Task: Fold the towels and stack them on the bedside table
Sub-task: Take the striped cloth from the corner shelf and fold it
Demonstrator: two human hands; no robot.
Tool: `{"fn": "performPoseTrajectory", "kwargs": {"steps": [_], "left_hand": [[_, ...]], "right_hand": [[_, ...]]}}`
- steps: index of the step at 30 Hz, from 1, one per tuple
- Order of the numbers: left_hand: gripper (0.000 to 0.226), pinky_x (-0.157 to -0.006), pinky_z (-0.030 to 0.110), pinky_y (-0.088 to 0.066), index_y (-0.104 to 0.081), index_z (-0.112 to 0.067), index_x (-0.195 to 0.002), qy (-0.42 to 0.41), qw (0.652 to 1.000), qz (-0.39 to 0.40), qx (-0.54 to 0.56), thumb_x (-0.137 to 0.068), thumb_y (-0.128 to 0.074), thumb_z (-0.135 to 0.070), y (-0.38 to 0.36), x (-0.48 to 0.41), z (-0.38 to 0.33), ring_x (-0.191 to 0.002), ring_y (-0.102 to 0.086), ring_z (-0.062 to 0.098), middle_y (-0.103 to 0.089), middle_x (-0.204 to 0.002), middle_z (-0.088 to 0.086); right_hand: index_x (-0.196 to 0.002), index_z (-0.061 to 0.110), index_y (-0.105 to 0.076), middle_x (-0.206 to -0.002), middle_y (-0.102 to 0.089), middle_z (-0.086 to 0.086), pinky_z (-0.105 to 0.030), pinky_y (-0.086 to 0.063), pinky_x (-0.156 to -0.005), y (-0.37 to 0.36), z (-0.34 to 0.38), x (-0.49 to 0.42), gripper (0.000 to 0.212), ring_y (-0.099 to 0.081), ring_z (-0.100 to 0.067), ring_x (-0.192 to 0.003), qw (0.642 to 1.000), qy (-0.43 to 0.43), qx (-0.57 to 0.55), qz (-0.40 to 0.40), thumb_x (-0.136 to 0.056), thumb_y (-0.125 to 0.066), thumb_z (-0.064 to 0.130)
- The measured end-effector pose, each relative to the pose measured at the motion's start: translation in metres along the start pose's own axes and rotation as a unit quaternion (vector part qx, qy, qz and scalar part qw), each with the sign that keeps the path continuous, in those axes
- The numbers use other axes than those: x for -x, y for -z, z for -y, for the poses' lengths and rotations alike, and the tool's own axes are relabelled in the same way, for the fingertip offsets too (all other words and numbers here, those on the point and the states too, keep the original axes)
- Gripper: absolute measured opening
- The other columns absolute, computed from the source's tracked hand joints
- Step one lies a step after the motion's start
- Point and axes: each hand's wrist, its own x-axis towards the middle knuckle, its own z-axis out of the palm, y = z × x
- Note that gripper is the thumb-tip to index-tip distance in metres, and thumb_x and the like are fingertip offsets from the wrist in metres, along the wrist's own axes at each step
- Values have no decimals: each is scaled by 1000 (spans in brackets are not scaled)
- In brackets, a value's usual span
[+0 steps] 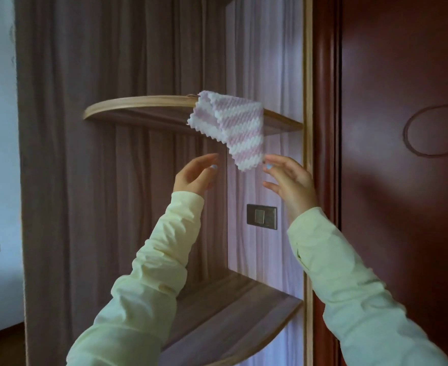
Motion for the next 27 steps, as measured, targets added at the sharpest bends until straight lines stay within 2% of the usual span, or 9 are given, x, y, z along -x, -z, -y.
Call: {"fn": "performPoseTrajectory", "kwargs": {"steps": [2, 5, 7, 12, 18, 21, 23, 25, 27], "left_hand": [[24, -71, 16, -50, -62, -14, -105, 1, 1000, -15, -7, -87, -52, -1, -4, -9, 1, -86, -57, 10, -62, -93, -8], [26, -96, 36, -49, -60, -15, -110, 10, 999, -30, -21, -86, -57, -5, -7, -21, 3, -108, -57, 21, -61, -105, -2], [31, -99, 39, -47, -57, -14, -116, 24, 999, -36, -17, -86, -58, -4, -10, -27, 4, -116, -55, 24, -58, -110, 0], [39, -76, 21, -51, -48, -11, -124, 13, 1000, -4, 28, -87, -55, 0, -19, -30, 4, -97, -60, 16, -61, -108, 4], [9, -70, 27, -51, -58, -19, -84, 30, 999, -5, 31, -85, -62, -12, -21, -31, 5, -56, -63, 1, -65, -69, -10], [19, -66, 26, -53, -55, -21, -70, 33, 999, -19, 26, -85, -62, -13, -21, -25, 9, -54, -62, 0, -63, -56, -13], [17, -57, 19, -54, -56, -17, -71, 39, 998, -33, 39, -85, -62, -9, -22, -17, 10, -52, -62, -3, -63, -56, -13], [9, -50, 13, -49, -59, -12, -80, 45, 997, -44, 45, -84, -61, -4, -24, -3, 12, -50, -61, -6, -62, -62, -10], [7, -51, 9, -48, -61, -6, -85, 48, 997, -48, 36, -83, -61, 0, -25, 15, 17, -51, -61, -7, -63, -60, -13]], "right_hand": [[-99, 18, -63, -102, -61, 9, -29, -50, -91, -4, -2, -11, 15, -58, -12, -103, 1000, -3, 9, -10, -90, -55, 9], [-98, 22, -64, -121, -59, 2, -33, -43, -103, -7, -6, -24, 14, -54, -16, -118, 999, -9, 41, -15, -88, -58, 14], [-100, 22, -63, -112, -62, 6, -36, -43, -105, -9, -7, -30, 15, -54, -15, -117, 999, -17, 42, -5, -89, -58, 13], [-99, 18, -64, -107, -64, -1, -33, -53, -90, -14, -14, -34, 18, -62, -20, -105, 999, -3, 52, -5, -87, -58, 6], [-77, 17, -60, -82, -64, 2, -20, -56, -69, -7, -21, -28, 23, -63, -10, -76, 999, 15, 33, -17, -83, -58, -4], [-76, 19, -56, -74, -63, 6, -20, -54, -63, 0, -28, -15, 27, -62, -4, -68, 999, -11, 37, 3, -83, -54, -7], [-83, 19, -55, -76, -64, 3, -23, -55, -62, 5, -33, -1, 27, -63, -9, -70, 998, -40, 40, 24, -83, -53, -7], [-101, 22, -54, -81, -64, -1, -27, -56, -69, 10, -37, 15, 31, -63, -13, -76, 995, -69, 45, 57, -84, -53, -4], [-116, 28, -49, -88, -65, 1, -19, -55, -69, 15, -40, 32, 38, -64, -7, -79, 992, -83, 49, 84, -87, -56, 3]]}}
